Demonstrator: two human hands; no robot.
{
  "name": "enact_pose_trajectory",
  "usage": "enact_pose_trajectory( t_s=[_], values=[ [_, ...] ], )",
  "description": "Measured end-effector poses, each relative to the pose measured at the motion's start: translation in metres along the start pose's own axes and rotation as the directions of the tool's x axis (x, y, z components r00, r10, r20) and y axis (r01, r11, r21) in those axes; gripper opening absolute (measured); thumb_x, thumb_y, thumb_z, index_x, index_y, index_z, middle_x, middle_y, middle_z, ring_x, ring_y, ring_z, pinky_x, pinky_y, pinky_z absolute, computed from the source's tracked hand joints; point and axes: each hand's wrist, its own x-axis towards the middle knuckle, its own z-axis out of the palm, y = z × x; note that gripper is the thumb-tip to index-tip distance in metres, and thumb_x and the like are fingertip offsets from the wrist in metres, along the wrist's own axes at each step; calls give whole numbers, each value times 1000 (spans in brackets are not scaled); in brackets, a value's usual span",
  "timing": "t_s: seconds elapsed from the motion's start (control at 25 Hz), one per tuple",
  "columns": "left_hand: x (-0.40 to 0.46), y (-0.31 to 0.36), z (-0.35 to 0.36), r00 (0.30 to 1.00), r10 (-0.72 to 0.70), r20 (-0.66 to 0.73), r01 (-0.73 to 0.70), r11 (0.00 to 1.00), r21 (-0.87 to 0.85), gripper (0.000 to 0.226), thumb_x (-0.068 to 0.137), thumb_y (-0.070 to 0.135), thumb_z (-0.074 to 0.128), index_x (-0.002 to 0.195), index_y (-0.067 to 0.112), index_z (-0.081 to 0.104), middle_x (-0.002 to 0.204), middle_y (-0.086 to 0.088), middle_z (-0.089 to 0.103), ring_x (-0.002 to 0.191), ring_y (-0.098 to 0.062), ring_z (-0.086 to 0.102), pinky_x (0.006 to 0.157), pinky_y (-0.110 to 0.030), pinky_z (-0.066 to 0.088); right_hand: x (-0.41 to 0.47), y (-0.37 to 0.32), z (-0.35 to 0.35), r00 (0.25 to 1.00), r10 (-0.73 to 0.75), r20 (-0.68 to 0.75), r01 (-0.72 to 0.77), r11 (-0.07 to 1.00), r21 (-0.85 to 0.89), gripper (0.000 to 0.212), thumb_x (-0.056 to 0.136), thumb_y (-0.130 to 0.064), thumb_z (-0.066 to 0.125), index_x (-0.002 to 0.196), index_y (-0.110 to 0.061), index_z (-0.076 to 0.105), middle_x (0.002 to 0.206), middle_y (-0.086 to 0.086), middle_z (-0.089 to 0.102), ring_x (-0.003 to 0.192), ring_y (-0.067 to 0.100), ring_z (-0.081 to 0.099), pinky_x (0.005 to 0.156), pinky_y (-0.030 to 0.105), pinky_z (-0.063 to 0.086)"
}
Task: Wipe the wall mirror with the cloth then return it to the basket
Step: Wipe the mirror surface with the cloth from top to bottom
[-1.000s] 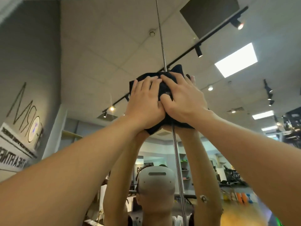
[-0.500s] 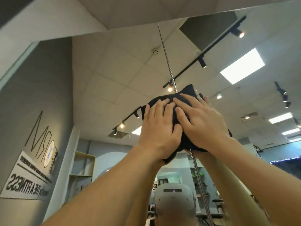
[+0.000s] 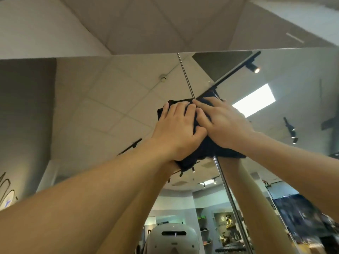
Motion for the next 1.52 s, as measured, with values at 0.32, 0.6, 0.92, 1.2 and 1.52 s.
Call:
enact_pose_trajectory(
  t_s=[0.32, 0.6, 0.92, 1.2, 1.52],
  values=[
    [241, -142, -40, 995, -95, 25, 95, 995, 29, 57, 102, 47, 36, 151, 18, 37, 153, -9, 42, 143, -32, 35, 125, -50, 18, 283, 32, 1, 996, -86, -18, 86, 996, -15, 43, 110, -43, 29, 134, -32, 63, 123, 3, 62, 117, 22, 56, 99, 41, 44],
    [308, -120, -23, 985, -156, -69, 157, 988, 9, 62, 88, 52, 25, 137, 22, 47, 139, -12, 55, 129, -36, 47, 117, -53, 28, 333, 93, -10, 997, -70, -27, 71, 996, 46, 46, 108, -49, 28, 127, -35, 67, 112, -8, 58, 111, 17, 54, 93, 42, 45],
    [387, 13, 41, 991, -119, -60, 122, 992, 35, 51, 103, 44, 27, 145, 18, 40, 149, -15, 45, 139, -37, 37, 121, -54, 22, 296, 246, -57, 995, -21, -95, 22, 1000, 10, 46, 106, -50, 27, 114, -38, 70, 114, -1, 65, 109, 20, 58, 97, 46, 49],
    [471, 136, 99, 988, -137, -71, 142, 988, 60, 53, 104, 46, 27, 146, 17, 39, 149, -19, 44, 139, -40, 38, 118, -55, 24, 274, 395, -105, 992, -42, -116, 44, 999, 14, 47, 111, -40, 29, 113, -26, 75, 114, 3, 72, 107, 23, 61, 97, 45, 48],
    [559, 294, 175, 992, -99, -80, 100, 995, 0, 59, 102, 50, 24, 149, 17, 38, 154, -15, 40, 146, -38, 29, 124, -55, 13, 234, 577, -164, 991, -27, -131, 31, 999, 28, 46, 111, -35, 29, 101, -26, 74, 110, -6, 70, 102, 16, 60, 90, 33, 43]
  ],
)
